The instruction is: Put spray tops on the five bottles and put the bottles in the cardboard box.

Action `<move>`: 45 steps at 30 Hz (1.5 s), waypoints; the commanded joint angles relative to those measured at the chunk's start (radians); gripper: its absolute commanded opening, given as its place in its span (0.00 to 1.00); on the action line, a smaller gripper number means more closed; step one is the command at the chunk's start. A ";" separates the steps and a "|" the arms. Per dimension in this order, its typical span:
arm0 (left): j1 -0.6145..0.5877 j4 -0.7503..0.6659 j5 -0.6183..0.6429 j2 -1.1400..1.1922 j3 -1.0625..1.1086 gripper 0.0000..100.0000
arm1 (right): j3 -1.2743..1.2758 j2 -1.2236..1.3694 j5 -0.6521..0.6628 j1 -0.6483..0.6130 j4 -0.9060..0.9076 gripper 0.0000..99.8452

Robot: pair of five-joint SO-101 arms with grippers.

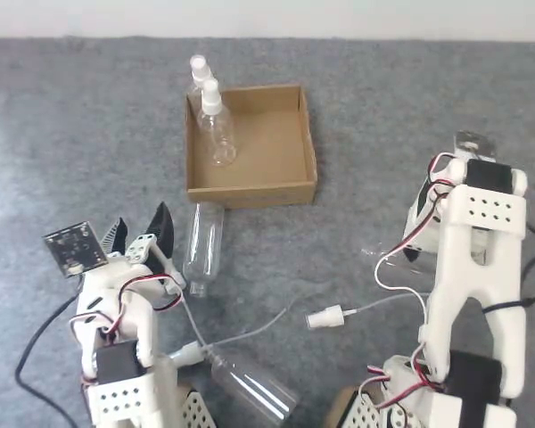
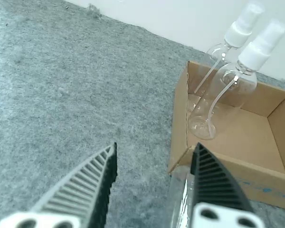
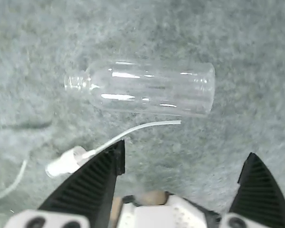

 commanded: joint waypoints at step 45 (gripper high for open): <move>-0.003 0.006 -0.009 0.014 -0.013 0.24 | 0.011 -0.054 1.030 -0.012 -0.053 0.34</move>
